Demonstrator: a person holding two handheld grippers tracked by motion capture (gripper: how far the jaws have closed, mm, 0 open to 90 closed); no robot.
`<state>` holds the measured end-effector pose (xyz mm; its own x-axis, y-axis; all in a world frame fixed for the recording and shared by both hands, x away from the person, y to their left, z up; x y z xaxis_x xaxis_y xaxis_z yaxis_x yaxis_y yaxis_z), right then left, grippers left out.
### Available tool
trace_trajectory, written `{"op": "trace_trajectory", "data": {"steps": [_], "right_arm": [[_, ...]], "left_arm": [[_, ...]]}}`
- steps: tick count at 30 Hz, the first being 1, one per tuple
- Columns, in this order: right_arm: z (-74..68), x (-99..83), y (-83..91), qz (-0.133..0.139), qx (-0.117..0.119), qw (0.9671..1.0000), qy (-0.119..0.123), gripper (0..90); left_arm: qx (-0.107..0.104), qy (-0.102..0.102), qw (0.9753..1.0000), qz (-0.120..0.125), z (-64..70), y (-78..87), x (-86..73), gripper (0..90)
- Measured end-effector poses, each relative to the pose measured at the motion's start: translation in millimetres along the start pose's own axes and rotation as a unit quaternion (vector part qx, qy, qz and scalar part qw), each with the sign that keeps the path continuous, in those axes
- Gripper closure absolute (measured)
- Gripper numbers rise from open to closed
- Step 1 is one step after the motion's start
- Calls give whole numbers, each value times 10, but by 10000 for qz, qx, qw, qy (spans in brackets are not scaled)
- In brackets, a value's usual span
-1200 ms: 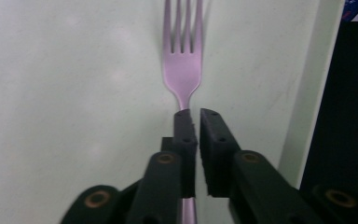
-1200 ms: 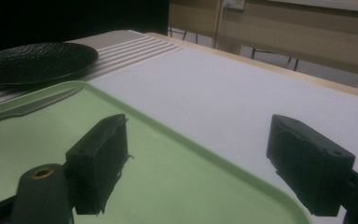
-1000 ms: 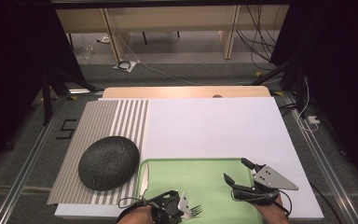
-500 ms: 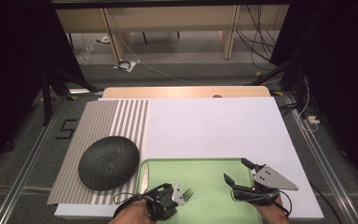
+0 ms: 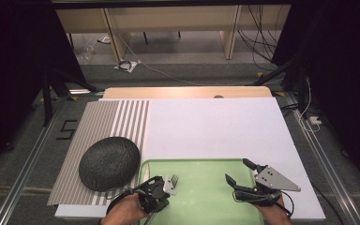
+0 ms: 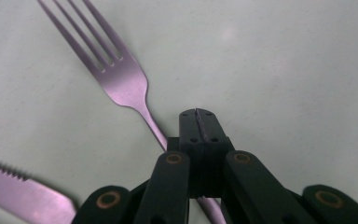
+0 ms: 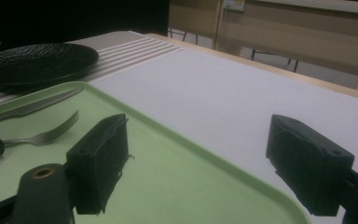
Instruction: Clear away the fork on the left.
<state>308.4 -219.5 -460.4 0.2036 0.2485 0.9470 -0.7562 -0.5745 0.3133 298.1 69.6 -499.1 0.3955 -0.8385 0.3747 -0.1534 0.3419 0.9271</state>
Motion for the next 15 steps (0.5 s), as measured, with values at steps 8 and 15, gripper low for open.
{"op": "trace_trajectory", "data": {"steps": [8, 15], "right_arm": [[-4, 1, -1, 3, 3, 10000, -4, 217], [-2, 1, -2, 2, 4, 10000, -11, 217]], "left_arm": [[91, 208, 9997, 23, -118, 29, -71, 894], [139, 317, 9994, 31, -191, 48, -127, 894]]}}
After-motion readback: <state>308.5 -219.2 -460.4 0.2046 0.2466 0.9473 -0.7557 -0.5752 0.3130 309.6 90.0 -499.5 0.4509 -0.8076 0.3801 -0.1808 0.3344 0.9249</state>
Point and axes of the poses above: each handheld gripper's, and its own axes: y roughly backward along the jaws, x roughly out of its top, z roughly to its right, the point moved 4 cm from there along -y, roughly forward along the jaws, and after that the axes turned 1 degree about y, right-handed, at the moved point
